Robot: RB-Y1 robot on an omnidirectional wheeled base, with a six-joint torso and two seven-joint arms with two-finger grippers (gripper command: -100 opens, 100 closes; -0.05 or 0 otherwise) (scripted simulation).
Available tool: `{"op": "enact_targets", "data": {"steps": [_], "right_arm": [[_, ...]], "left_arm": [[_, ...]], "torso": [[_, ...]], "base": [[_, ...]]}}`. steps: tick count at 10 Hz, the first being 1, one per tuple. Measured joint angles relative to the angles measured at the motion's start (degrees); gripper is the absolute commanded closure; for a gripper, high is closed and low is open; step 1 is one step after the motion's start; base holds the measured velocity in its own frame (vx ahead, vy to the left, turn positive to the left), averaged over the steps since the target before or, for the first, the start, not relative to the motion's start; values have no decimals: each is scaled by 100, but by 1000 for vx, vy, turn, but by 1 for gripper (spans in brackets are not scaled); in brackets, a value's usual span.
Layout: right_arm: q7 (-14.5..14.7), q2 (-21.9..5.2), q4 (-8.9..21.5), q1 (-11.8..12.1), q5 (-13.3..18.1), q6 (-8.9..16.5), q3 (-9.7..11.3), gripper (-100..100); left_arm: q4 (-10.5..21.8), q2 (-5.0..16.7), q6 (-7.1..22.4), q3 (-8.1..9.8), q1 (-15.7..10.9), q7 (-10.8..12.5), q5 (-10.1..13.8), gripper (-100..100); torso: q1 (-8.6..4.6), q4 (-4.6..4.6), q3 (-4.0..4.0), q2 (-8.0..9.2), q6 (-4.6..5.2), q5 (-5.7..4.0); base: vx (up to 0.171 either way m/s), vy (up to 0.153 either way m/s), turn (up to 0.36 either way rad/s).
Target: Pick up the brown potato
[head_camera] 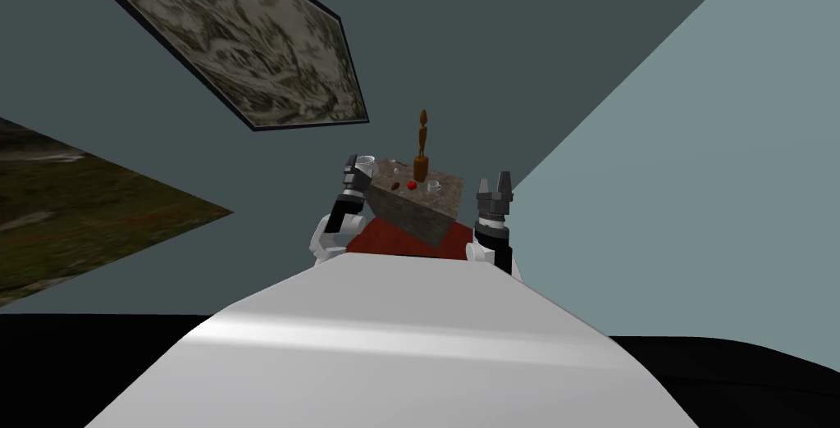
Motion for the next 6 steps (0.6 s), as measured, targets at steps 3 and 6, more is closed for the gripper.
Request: {"op": "enact_targets", "data": {"steps": [3,6], "right_arm": [[0,0,0,0,0,0,0,0],[0,0,0,0,0,0,0,0]], "left_arm": [[30,25,540,47,-233,310,-57,-100],[147,64,1063,131,-504,679,-93,-100]], "torso": [[-2,-1,-2,-3,-1,0],[-4,-1,-3,-5,0,-1]], "base": [[-2,12,-55],[2,9,-57]]}}
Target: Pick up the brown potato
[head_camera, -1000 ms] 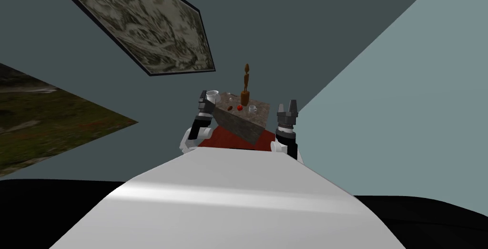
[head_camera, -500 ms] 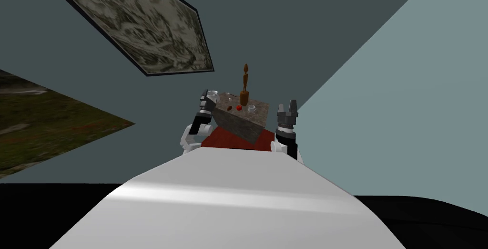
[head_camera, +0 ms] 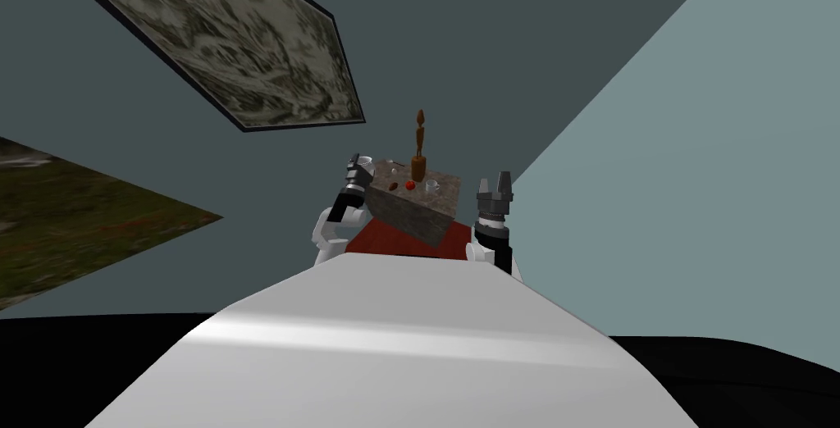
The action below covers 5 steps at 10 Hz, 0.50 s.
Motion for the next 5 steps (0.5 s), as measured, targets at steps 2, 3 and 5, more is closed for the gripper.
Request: {"op": "enact_targets", "data": {"steps": [2,3,5], "right_arm": [[0,0,0,0,0,0,0,0],[0,0,0,0,0,0,0,0],[0,0,0,0,0,0,0,0]], "left_arm": [[21,19,260,24,-50,134,-1,-100],[80,16,416,48,-179,238,-17,-100],[174,-20,701,72,-326,443,-55,-100]], "torso": [[-1,0,1,1,-2,0],[-2,0,-1,-1,0,0],[-2,0,-1,-2,0,0]], "base": [[2,2,-36],[5,6,-62],[7,5,-68]]}}
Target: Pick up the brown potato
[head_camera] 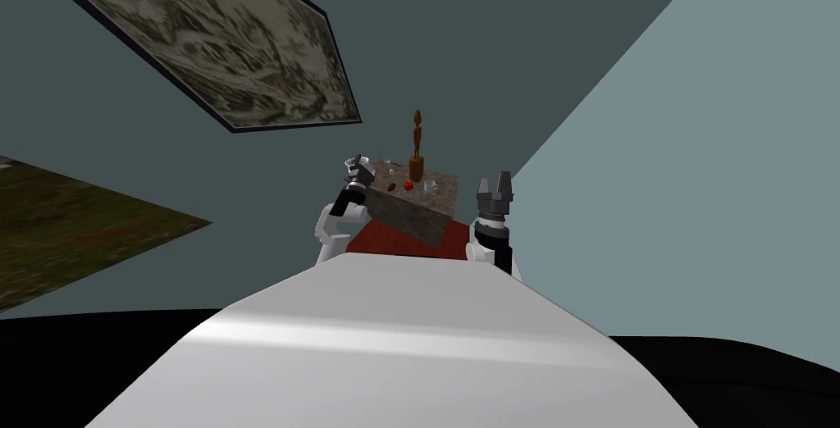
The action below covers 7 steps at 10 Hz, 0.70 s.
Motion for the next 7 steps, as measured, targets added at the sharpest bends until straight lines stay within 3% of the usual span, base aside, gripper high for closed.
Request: {"op": "enact_targets", "data": {"steps": [7], "right_arm": [[0,0,0,0,0,0,0,0]], "left_arm": [[161,11,1065,106,-382,557,-10,-100]], "torso": [[0,0,0,0,-2,0]], "base": [[6,2,-54]]}}
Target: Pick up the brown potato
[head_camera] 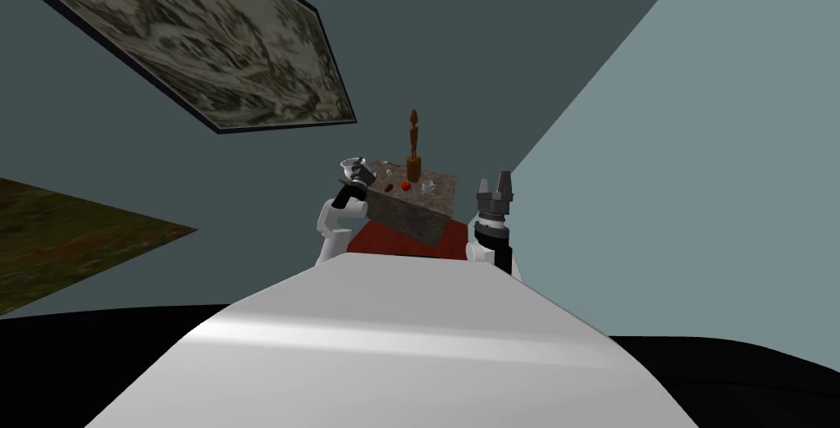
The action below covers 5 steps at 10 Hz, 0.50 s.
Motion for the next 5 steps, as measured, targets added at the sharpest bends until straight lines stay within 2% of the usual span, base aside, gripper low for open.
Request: {"op": "enact_targets", "data": {"steps": [2,5], "right_arm": [[0,0,0,0,0,0,0,0],[0,0,0,0,0,0,0,0]], "left_arm": [[46,-23,322,32,-123,223,-10,-100],[103,-33,808,75,-285,445,-10,-100]], "torso": [[1,0,0,0,-1,0],[0,0,0,0,-1,0]], "base": [[7,4,-15],[12,4,-76]]}}
